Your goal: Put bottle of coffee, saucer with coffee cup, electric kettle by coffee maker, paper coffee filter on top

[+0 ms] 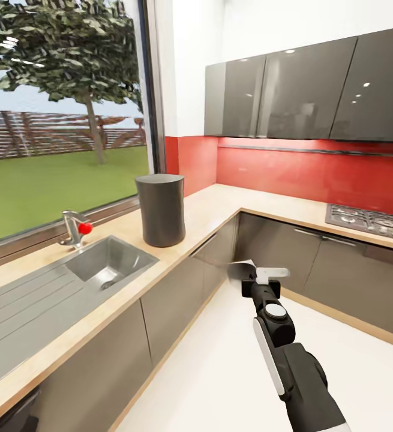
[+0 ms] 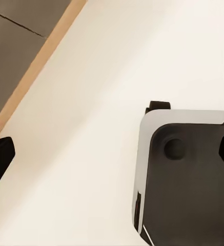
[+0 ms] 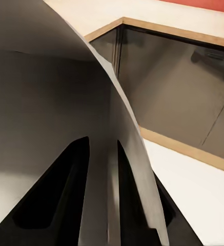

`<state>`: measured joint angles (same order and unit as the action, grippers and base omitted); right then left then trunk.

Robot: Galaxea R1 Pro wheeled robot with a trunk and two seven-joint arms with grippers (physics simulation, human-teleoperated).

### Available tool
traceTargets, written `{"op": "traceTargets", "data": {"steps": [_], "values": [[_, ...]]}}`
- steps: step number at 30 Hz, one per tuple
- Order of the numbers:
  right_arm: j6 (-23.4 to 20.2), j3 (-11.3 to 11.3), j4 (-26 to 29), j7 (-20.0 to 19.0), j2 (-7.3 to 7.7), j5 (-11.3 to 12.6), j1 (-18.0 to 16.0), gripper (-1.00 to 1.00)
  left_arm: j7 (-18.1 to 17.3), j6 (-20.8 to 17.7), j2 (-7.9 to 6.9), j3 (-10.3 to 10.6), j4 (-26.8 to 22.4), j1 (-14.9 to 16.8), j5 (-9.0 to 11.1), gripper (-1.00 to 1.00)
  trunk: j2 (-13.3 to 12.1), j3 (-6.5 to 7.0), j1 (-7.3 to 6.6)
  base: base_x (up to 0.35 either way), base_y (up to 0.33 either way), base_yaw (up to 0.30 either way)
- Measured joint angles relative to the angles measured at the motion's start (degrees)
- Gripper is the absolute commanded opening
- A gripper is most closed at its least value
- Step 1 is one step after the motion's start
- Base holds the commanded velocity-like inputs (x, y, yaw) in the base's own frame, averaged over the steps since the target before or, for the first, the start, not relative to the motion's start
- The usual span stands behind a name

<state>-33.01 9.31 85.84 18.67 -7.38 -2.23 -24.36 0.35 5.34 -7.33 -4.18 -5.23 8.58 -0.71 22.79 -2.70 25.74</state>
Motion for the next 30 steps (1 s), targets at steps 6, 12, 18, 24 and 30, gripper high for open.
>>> {"op": "traceTargets", "data": {"steps": [6, 12, 18, 24, 30], "values": [[-0.01, 0.00, -0.01, 0.00, -0.01, 0.00, 0.00, -1.00, -0.01, -0.01, 0.03, 0.00, 0.00, 0.00, 0.00, 1.00, 0.01, 0.00, -0.01, 0.152, -0.172, -0.268], [-0.01, 0.00, 0.00, 0.00, -0.01, 0.00, 0.00, -1.00, -0.02, -0.01, 0.03, 0.00, 0.00, 0.00, 0.00, 1.00, 0.01, 0.00, -0.01, 0.176, -0.230, -0.268], [-0.01, 0.00, 0.00, 0.00, -0.01, 0.00, 0.00, -1.00, -0.02, -0.01, 0.01, 0.00, 0.00, 0.00, 0.00, 1.00, 0.01, 0.00, -0.01, 0.159, -0.243, -0.268], [-0.03, 0.00, 0.00, 0.00, -0.01, 0.00, 0.00, -1.00, -0.01, -0.01, 0.01, 0.00, 0.00, 0.00, 0.07, 1.00, 0.01, 0.00, -0.01, 0.168, -0.233, -0.259], [-0.03, 0.08, -0.09, 0.00, 0.10, -0.01, -0.01, -1.00, -0.01, -0.01, -0.05, 0.00, -0.02, -0.02, 0.08, 1.00, 0.01, 0.00, -0.02, 0.212, -0.220, -0.055]]}}
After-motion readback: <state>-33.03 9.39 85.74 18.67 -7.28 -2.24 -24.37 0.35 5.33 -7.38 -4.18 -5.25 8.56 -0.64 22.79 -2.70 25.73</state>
